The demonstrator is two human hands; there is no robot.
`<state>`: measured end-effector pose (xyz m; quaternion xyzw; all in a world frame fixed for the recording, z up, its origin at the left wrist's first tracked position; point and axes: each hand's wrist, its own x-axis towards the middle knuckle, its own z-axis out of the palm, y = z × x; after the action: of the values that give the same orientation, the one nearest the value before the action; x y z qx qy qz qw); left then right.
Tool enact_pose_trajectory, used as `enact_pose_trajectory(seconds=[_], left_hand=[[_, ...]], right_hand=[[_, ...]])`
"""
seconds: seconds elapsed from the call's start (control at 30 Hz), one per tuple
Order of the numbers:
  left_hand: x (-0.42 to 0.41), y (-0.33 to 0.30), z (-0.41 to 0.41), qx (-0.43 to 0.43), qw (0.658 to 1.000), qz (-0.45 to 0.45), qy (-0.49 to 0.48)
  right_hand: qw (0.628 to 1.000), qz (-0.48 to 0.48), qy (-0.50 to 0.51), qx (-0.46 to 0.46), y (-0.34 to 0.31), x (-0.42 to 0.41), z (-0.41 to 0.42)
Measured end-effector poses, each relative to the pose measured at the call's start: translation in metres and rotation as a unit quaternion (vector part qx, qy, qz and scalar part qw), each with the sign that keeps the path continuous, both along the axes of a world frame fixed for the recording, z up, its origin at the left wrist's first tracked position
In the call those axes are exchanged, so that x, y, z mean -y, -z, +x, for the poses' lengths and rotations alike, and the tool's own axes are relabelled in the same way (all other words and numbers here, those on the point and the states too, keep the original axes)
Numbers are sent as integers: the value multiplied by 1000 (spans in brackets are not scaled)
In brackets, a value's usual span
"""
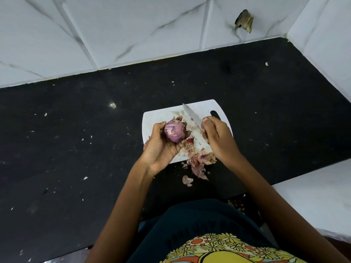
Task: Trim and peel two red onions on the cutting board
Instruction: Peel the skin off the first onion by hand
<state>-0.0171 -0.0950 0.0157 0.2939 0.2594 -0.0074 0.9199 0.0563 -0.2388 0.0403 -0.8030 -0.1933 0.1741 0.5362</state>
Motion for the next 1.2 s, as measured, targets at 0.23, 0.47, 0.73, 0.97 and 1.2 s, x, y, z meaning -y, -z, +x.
enact_pose_trajectory(seconds=[0.23,0.47,0.73,0.97,1.2], left_hand=[[2,-1,0,-19,1000,12,-2],[9,-5,2,-34,998,58,-2],[9,-6,1,-28,996,90,4],[9,-4,4,-35,996,86,1],[10,-5,4,-39,994,107,3]], right_hand=[[998,30,-38,34,-2,-2,-3],[998,9,-35,60,-3,-14,-10],[999,22,-30,-5,-5,-14,-6],[997,48,-43,-49,0,-8,0],[999,25,-42,-17,1,-11,-7]])
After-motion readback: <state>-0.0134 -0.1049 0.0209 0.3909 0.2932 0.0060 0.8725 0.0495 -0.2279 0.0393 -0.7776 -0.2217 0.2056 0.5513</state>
